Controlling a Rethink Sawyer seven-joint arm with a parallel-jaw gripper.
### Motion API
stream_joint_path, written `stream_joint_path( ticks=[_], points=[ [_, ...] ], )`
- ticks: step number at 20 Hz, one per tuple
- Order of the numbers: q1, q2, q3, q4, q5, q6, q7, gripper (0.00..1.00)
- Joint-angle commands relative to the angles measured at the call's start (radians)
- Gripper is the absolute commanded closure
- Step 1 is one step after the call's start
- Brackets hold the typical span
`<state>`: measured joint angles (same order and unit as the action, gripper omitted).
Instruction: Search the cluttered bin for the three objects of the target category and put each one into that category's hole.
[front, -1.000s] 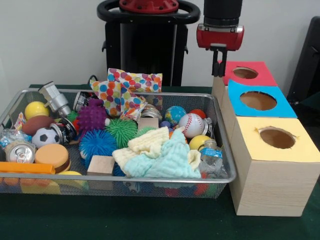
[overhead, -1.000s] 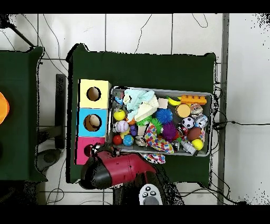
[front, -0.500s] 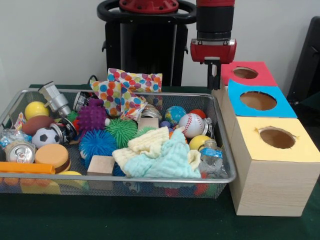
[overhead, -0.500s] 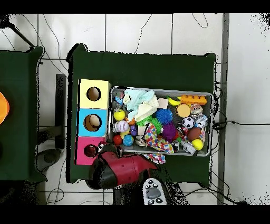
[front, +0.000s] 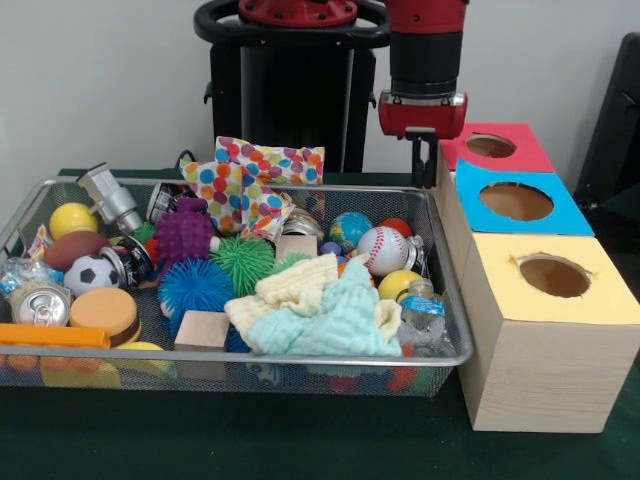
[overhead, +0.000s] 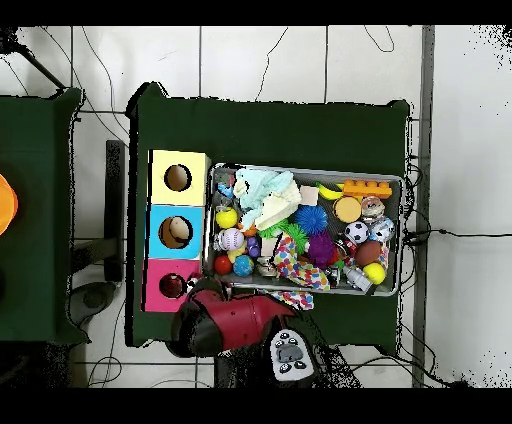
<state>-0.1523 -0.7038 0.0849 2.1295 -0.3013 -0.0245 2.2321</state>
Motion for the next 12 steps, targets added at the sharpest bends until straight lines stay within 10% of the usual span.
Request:
stream_joint_path(
  ticks=[1,12],
  points=[
    [-0.016,0.075,-0.006,-0.079,-0.017,-0.021,0.068,1.0],
    [-0.06,0.125,0.017,-0.136,-0.015,-0.002,0.044,1.0]
  ],
)
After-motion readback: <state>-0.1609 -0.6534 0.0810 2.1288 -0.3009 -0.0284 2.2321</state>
